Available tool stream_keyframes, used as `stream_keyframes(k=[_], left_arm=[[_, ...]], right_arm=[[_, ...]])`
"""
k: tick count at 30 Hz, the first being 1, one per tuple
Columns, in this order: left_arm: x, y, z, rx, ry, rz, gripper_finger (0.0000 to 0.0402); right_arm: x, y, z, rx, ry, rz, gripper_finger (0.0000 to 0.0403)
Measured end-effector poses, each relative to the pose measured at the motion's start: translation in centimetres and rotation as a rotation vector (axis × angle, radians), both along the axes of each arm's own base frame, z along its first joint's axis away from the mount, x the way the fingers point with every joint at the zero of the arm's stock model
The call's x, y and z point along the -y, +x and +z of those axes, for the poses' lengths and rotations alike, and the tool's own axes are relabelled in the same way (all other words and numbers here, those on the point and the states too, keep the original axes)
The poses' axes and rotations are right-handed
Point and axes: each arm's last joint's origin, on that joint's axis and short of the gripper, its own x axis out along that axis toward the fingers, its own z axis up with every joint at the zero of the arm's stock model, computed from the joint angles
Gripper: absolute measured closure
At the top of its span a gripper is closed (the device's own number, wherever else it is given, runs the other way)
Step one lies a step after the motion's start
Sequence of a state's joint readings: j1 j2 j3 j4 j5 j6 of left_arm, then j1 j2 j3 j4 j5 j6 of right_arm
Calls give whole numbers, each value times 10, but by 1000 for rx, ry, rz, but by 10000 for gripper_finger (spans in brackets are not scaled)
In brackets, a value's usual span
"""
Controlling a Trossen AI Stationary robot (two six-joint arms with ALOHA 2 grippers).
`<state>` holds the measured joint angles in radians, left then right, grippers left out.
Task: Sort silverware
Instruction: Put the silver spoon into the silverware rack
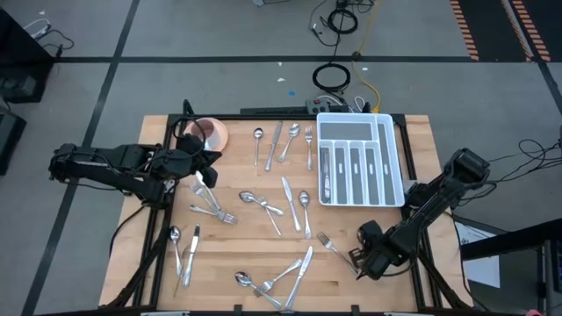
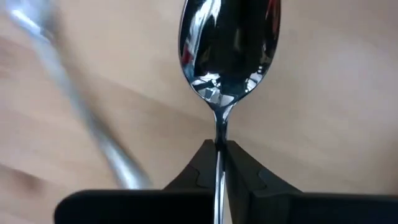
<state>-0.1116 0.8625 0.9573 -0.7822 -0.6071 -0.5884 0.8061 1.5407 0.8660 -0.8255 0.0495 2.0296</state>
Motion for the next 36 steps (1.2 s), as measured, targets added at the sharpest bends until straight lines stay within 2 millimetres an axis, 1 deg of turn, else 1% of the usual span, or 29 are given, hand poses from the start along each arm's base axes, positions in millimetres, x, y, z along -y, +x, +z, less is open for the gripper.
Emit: stream_keyframes(k=[4, 6, 8, 10, 13, 17, 21, 24, 26, 33, 36], left_arm=[[0, 0, -2, -24, 2, -1, 393], [0, 0, -3, -31, 3, -1, 393], [0, 0, -3, -31, 3, -1, 393], [0, 1, -3, -32, 3, -1, 393], [0, 1, -3, -33, 3, -2, 393], [0, 1, -3, -32, 3, -2, 393], [0, 1, -3, -32, 3, -2, 393], [0, 1, -3, -32, 3, -2, 393], [0, 1, -3, -32, 3, -2, 393], [0, 1, -3, -31, 3, -2, 393], [0, 1, -3, -30, 2, -1, 393]], right_arm=[[5, 14, 24, 134, -57, -52, 402], [15, 16, 37, 163, -120, -103, 402], [32, 15, 49, 165, -210, -160, 402], [53, 10, 61, 135, -275, -218, 403], [89, -5, 76, 47, -362, -280, 403], [130, -27, 95, 52, -429, -349, 403], [158, -45, 107, 102, -466, -388, 403], [174, -53, 105, 94, -473, -395, 403], [182, -55, 98, 87, -467, -390, 403], [206, -44, 55, 136, -383, -325, 403], [214, -43, 40, 129, -356, -319, 403]])
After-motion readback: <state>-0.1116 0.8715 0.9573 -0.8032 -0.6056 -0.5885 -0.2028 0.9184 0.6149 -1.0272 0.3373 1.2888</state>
